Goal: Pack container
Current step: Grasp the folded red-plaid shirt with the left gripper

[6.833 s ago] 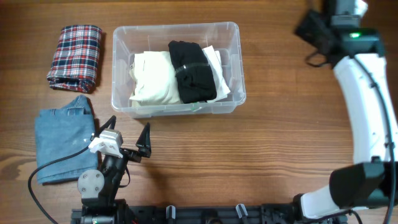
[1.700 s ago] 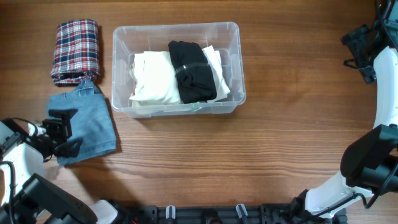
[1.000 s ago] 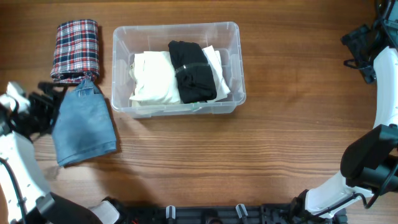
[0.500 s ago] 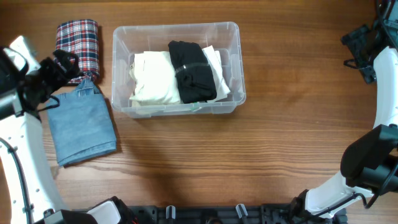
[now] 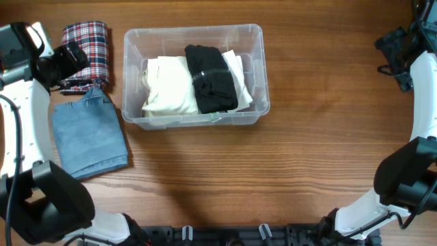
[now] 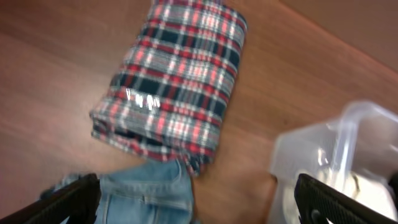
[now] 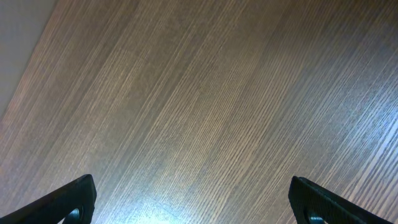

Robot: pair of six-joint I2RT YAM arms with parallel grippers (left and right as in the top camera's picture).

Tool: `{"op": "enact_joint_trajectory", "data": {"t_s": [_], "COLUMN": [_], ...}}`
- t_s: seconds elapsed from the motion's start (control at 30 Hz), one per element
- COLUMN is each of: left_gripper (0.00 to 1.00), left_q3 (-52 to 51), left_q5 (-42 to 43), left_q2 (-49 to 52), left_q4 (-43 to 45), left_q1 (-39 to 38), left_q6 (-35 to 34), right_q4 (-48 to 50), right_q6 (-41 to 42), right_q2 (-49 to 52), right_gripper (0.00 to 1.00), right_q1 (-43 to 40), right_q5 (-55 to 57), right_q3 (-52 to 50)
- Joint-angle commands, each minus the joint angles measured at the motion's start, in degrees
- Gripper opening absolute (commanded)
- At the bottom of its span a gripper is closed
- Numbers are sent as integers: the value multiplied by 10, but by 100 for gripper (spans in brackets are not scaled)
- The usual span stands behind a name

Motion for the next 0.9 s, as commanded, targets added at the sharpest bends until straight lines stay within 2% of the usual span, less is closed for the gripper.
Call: {"op": "enact_joint_trajectory", "data": {"t_s": [0.0, 0.27, 0.43, 0.53, 0.73, 0.87], "left_gripper": [100, 100, 100, 100, 100, 100], "left_q3": [19, 19, 19, 19, 19, 19], "left_q5": [-2, 28, 50, 28, -91, -78], "left_q2": [2, 13, 71, 98, 148, 174], "left_q4": [23, 61, 124, 165, 251, 262], "left_q1": [-1, -1, -1, -1, 4, 20], "left_q6": [8, 13, 12, 12, 13, 13], "right_q4": [2, 2, 2, 2, 2, 2], "right_q6": [5, 5, 5, 5, 5, 5], "right_q2": [9, 9, 9, 9, 9, 9], "right_gripper": [100, 100, 100, 100, 100, 100], "right_q1": [2, 2, 2, 2, 2, 2], "right_q5": [-4, -4, -4, -4, -4, -4], "right_q3": [-2, -2, -2, -2, -2, -2]}}
